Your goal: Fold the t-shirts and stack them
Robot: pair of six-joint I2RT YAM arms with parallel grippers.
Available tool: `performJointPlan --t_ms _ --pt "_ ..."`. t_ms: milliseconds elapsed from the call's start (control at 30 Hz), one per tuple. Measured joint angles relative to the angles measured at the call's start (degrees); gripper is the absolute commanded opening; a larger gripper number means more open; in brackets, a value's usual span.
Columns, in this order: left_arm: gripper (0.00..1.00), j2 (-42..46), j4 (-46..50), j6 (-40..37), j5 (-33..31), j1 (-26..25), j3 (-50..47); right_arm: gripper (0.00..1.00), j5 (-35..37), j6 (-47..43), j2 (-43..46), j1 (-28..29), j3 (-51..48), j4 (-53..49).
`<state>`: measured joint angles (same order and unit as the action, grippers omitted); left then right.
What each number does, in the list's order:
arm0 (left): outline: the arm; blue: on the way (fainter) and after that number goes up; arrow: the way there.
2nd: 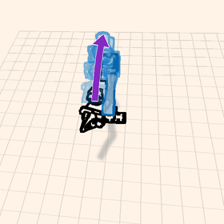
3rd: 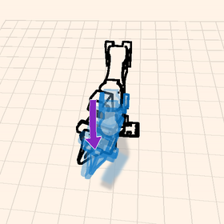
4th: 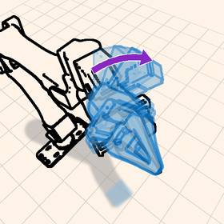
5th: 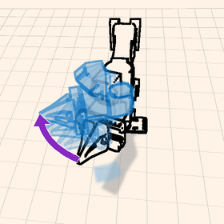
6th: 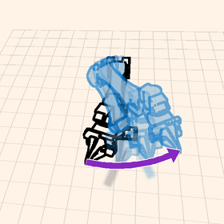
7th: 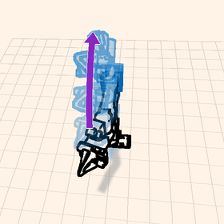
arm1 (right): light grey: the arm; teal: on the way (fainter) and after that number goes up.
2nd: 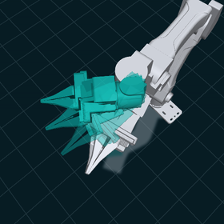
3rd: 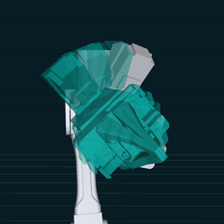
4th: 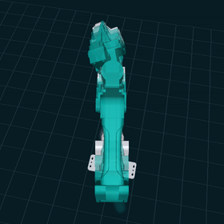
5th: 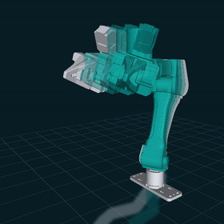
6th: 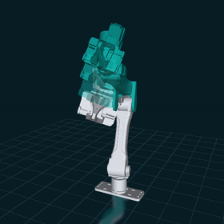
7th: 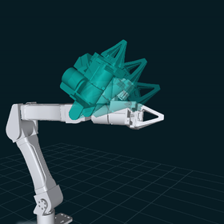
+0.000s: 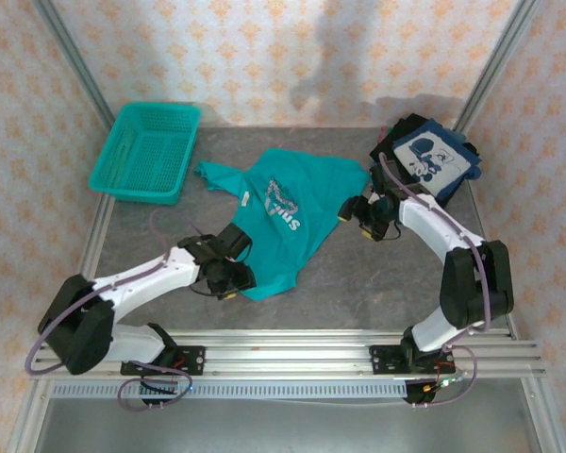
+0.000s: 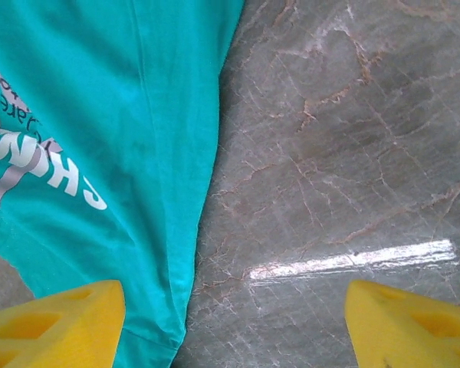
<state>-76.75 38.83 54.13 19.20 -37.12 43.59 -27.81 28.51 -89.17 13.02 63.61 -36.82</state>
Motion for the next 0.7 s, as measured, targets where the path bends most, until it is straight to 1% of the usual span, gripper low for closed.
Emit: performJointPlan --t_ms 167,267,400,433,467,567,633,700 --pt "0.36 -5.8 -5.1 0.6 0.3 0.0 -0.3 0.76 0.0 -1.0 0.0 -0.1 0.2 0.1" --pt "0.24 -9.5 -8.2 1.1 0.2 0.0 0.0 0.76 0.2 -1.8 0.0 -0.6 0.1 0.2" --pt "0.04 -12.7 -9.2 0.6 -0.3 0.0 2.9 0.75 1.0 -2.5 0.0 -2.6 0.0 0.5" --pt "0.00 -13.0 -9.0 0.3 -0.6 0.0 3.4 0.76 1.2 -2.7 0.0 -3.3 0.0 0.8" --pt "0.00 -12.9 -8.8 0.0 -1.3 0.0 3.6 0.75 1.5 -2.7 -0.2 -3.8 0.0 1.2" --pt "0.00 -8.9 -6.1 -0.7 -4.1 1.4 2.2 0.75 2.7 -2.9 -1.4 -5.5 0.3 2.4" --pt "0.00 -1.5 -2.1 -0.7 -6.1 4.1 -0.1 0.76 3.7 -2.9 -2.9 -6.1 1.5 2.8" --pt "0.00 8.3 3.5 -1.4 -8.3 7.5 -1.3 0.75 4.7 -2.9 -4.6 -6.4 3.5 3.1"
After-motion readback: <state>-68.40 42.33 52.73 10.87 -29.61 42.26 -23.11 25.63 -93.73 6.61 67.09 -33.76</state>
